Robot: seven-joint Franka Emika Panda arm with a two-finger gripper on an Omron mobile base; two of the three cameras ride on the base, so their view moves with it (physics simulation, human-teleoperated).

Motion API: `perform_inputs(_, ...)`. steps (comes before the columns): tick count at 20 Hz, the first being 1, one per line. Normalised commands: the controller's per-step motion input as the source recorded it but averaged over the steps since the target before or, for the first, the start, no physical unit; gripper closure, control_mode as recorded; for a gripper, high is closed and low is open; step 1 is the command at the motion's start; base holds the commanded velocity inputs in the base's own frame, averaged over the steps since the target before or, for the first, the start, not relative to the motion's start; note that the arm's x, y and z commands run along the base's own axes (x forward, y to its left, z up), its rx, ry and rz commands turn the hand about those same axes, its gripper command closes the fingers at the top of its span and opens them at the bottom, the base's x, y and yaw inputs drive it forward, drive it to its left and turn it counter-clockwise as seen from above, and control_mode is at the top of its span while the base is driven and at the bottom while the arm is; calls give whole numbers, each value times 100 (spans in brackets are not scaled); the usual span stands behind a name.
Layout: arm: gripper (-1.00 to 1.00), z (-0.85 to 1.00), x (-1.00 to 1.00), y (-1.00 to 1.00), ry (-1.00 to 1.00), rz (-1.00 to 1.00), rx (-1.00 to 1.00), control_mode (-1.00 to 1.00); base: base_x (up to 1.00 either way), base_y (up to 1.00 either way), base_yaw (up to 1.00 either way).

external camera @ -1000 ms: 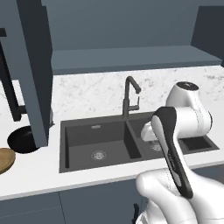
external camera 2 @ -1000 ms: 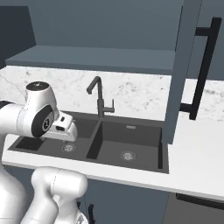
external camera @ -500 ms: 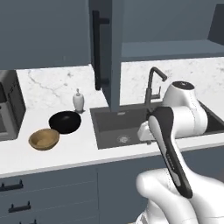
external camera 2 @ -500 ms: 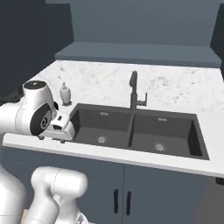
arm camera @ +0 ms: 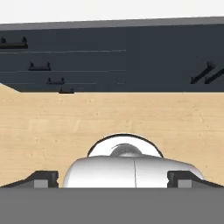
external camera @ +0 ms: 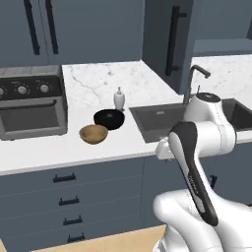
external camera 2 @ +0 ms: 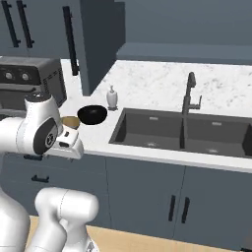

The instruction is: Pick up the bowls on the counter and stack them on top of one another in the open cabinet. Place the smaller bowl on top of the larger bowl.

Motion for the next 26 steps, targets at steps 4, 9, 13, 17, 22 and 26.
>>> perform_inputs(4, -100, 0, 0, 0, 0, 0, 0, 100, 12, 94, 0)
perform_inputs(9, -100, 0, 0, 0, 0, 0, 0, 100, 51, 53, 0)
perform_inputs(13, -100, 0, 0, 0, 0, 0, 0, 100, 77, -1, 0)
perform_inputs(17, -100, 0, 0, 0, 0, 0, 0, 100, 58, -11, 0)
perform_inputs(22, -100, 0, 0, 0, 0, 0, 0, 100, 35, -1, -4)
perform_inputs(26, -100, 0, 0, 0, 0, 0, 0, 100, 50, 0, -3)
